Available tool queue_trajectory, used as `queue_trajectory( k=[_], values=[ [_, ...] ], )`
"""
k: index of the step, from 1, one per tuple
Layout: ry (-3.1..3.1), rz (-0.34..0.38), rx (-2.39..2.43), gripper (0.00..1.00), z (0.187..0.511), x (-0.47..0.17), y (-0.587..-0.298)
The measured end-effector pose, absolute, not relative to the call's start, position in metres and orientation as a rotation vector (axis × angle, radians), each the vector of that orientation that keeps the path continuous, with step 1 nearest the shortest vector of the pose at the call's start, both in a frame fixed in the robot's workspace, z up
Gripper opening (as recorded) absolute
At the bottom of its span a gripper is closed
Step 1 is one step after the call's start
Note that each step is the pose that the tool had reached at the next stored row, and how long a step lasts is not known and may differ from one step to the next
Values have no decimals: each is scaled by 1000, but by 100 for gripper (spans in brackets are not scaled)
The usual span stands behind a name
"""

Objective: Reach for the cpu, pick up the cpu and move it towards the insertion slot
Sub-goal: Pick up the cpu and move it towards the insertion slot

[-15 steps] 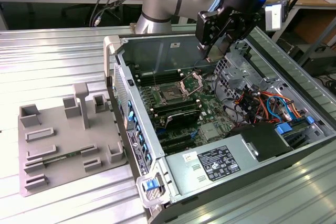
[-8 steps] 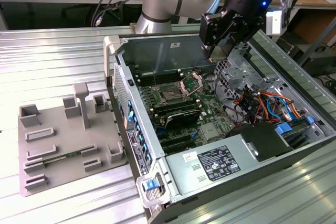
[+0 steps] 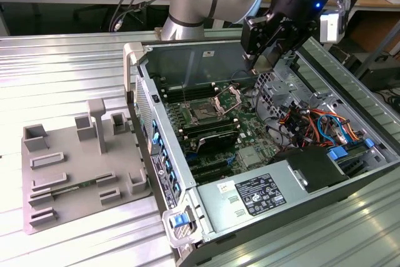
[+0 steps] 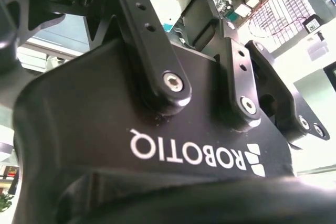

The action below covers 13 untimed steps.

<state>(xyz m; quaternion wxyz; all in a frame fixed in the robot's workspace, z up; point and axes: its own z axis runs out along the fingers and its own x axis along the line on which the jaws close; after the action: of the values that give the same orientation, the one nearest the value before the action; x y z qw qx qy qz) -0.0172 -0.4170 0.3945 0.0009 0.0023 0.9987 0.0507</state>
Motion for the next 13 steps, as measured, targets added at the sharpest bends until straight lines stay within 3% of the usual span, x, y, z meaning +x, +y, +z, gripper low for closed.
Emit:
queue_trajectory(
  k=[13],
  values=[
    [3136, 159, 7, 55, 393, -6, -417]
  ],
)
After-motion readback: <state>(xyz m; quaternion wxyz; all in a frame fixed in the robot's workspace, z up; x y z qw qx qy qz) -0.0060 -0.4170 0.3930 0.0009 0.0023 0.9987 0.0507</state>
